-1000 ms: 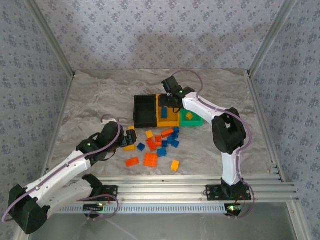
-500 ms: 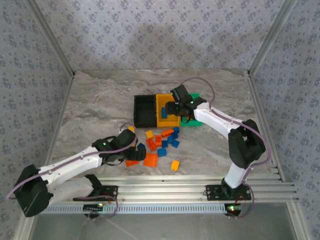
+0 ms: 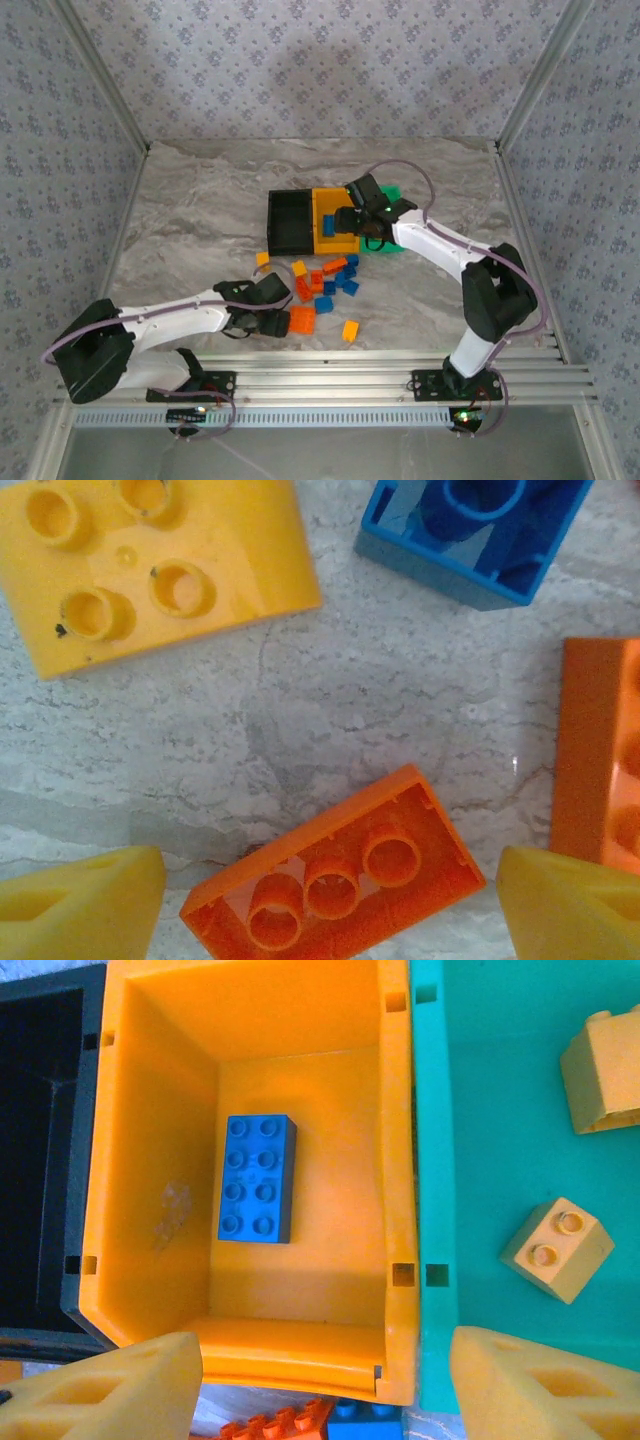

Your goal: Sort the legos into containers by color

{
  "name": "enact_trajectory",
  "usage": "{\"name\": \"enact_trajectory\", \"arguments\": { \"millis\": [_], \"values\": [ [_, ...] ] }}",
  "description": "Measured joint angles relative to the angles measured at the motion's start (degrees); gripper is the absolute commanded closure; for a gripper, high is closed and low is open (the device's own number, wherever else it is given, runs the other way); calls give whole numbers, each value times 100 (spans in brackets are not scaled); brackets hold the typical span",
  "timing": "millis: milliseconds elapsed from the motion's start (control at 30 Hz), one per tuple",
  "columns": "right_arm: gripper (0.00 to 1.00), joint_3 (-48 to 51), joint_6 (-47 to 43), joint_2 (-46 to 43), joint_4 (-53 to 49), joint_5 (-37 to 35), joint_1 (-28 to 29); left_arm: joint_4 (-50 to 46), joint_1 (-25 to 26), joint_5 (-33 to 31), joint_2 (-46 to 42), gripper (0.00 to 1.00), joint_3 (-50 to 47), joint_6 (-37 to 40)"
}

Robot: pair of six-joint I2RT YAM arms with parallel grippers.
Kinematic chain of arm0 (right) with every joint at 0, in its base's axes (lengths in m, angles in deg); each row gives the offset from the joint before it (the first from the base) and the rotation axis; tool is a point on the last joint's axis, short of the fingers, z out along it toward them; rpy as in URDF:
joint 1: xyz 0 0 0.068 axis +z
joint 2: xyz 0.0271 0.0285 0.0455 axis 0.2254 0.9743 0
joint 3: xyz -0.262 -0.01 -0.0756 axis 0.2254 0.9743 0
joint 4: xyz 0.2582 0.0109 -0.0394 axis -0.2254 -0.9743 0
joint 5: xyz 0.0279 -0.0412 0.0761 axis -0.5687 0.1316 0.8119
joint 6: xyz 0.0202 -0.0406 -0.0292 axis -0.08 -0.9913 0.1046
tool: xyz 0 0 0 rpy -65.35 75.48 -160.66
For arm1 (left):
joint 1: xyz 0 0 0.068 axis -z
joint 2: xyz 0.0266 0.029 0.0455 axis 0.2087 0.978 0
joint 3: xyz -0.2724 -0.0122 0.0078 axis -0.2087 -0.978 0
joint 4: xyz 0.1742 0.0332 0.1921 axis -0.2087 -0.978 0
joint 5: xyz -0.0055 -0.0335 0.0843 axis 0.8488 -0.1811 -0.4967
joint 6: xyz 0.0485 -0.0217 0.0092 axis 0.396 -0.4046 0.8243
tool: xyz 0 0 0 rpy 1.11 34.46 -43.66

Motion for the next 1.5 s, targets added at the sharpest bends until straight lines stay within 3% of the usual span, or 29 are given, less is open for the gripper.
{"name": "enact_trajectory", "arguments": {
  "millis": [167, 700, 1167, 1367, 1500],
  "values": [
    [32, 46, 0, -103, 13, 0, -94, 125, 85, -52, 138, 22, -81, 0],
    [32, 229, 61, -297, 79, -2, -243, 79, 339, -221, 282, 52, 44, -42],
    [32, 522, 109, -442, 168, 0, -295, -428, 376, -249, -271, 53, 142, -149],
    [32, 584, 146, -568, 195, 0, -339, -815, 326, -428, -389, 54, 614, -94],
    [32, 649, 149, -675, 201, 0, -365, -890, -9, -527, -306, 54, 1235, 184]
  ]
}}
